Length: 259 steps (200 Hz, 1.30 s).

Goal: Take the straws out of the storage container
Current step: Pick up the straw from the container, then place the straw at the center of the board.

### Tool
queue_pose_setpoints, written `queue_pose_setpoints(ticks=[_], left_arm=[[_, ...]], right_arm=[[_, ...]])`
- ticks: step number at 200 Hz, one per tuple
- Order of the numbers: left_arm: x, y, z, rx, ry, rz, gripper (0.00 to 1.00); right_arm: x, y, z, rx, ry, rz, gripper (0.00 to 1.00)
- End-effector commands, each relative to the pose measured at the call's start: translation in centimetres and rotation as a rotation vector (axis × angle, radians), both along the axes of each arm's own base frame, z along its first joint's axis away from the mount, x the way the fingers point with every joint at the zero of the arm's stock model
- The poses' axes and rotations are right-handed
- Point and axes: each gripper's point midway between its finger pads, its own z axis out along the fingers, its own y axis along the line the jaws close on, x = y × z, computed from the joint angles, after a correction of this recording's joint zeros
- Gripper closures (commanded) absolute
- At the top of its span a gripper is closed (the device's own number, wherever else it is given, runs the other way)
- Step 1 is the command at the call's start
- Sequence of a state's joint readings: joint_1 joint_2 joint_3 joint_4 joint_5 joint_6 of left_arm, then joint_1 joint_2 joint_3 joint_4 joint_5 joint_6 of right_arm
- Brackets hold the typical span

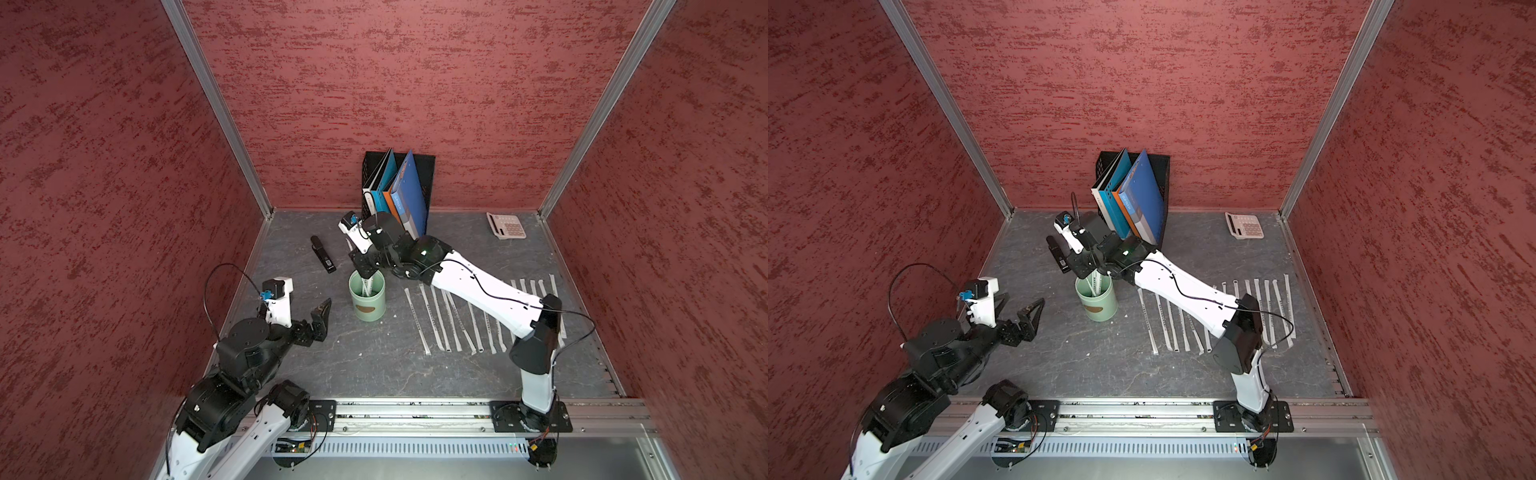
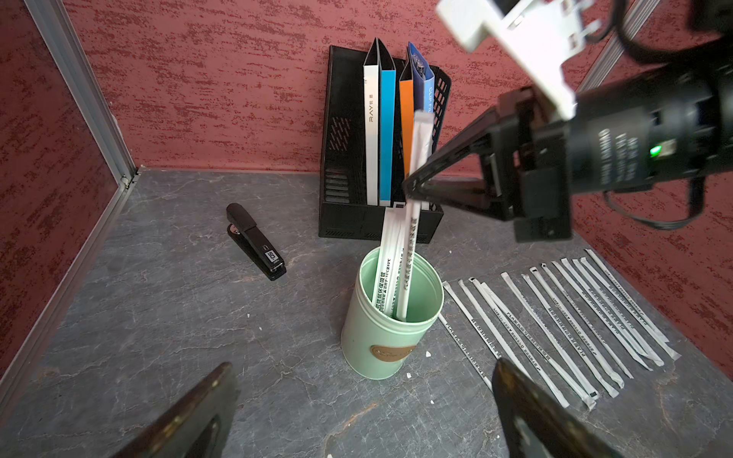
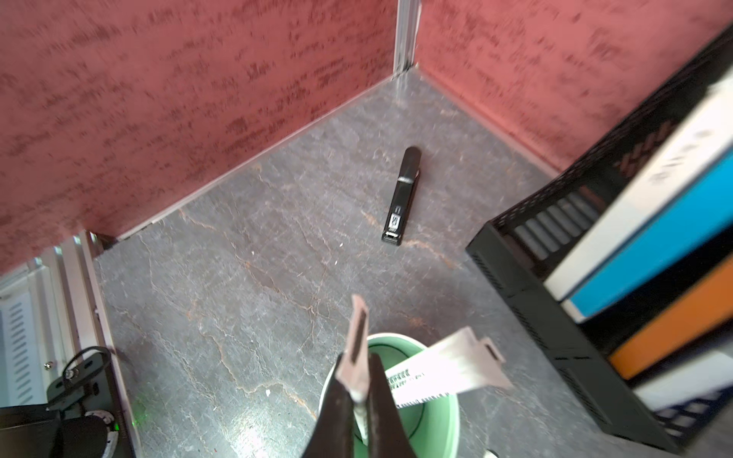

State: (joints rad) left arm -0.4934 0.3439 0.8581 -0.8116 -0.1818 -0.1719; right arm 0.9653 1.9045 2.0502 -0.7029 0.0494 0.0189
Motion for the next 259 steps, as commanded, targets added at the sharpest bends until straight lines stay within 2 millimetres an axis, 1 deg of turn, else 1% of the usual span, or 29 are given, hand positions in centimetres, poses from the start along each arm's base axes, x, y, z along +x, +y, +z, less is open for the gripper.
queue_pose_setpoints(ticks=[1, 2, 3, 4, 12, 17, 32, 45, 62, 78, 98, 138, 154, 181, 247, 259], left_arm=[[-0.1, 0.1, -0.1, -0.011, -0.002, 0.007, 0.0], [-0.1, 0.2, -0.1, -0.011, -0.003, 0.008, 0.0], [-0.1, 0.2, -0.1, -0.01, -0.002, 0.008, 0.01], [-0.1, 0.1, -0.1, -0.011, -0.002, 0.007, 0.01], [-0.1, 0.2, -0.1, -0.01, -0.001, 0.008, 0.01], [-0.1, 0.2, -0.1, -0.012, -0.004, 0.007, 0.01], [-0.2, 0.2, 0.0, -0.013, -0.007, 0.007, 0.01], [-0.2, 0.2, 0.0, -0.014, -0.009, 0.007, 0.0], [-0.3, 0.2, 0.0, -0.016, -0.01, 0.007, 0.01], [-0.3, 0.2, 0.0, -0.018, -0.011, 0.007, 0.0], [-0.3, 0.2, 0.1, -0.018, -0.014, 0.006, 0.01], [-0.3, 0.2, 0.1, -0.018, -0.014, 0.002, 0.01], [-0.3, 0.2, 0.1, -0.018, -0.014, 0.001, 0.01], [-0.3, 0.1, 0.1, -0.019, -0.013, -0.002, 0.01], [-0.1, 0.0, -0.1, -0.013, -0.003, -0.001, 0.0], [-0.1, 0.0, -0.1, -0.014, -0.004, 0.0, 0.0]], right_arm=[[-1.0, -3.1, 6.9, 0.086, -0.095, -0.058, 0.94], [-1.0, -3.3, 7.0, 0.086, -0.096, -0.059, 0.94], [-1.1, -3.4, 7.6, 0.095, -0.103, -0.06, 0.94], [-1.2, -3.6, 7.5, 0.089, -0.099, -0.061, 0.94], [-1.4, -4.7, 8.8, 0.091, -0.105, -0.075, 0.94], [-1.7, -5.5, 9.8, 0.095, -0.107, -0.08, 0.94], [-2.1, -7.5, 11.1, 0.085, -0.092, -0.106, 0.93], [-2.2, -9.1, 11.2, 0.064, -0.059, -0.137, 0.93], [-1.9, -10.9, 10.3, 0.029, -0.006, -0.195, 0.93], [-1.4, -12.1, 8.3, -0.003, 0.074, -0.245, 0.94], [-1.0, -12.9, 5.4, -0.045, 0.169, -0.289, 0.95], [-0.3, -13.9, -1.2, -0.101, 0.359, -0.354, 0.96], [-0.3, -14.0, -4.1, -0.116, 0.437, -0.372, 0.96], [-0.3, -13.7, -8.3, -0.128, 0.542, -0.397, 0.97], [-1.2, -11.4, -18.2, -0.138, 0.778, -0.411, 0.97], [-1.1, -11.1, -19.7, -0.147, 0.804, -0.418, 0.97]])
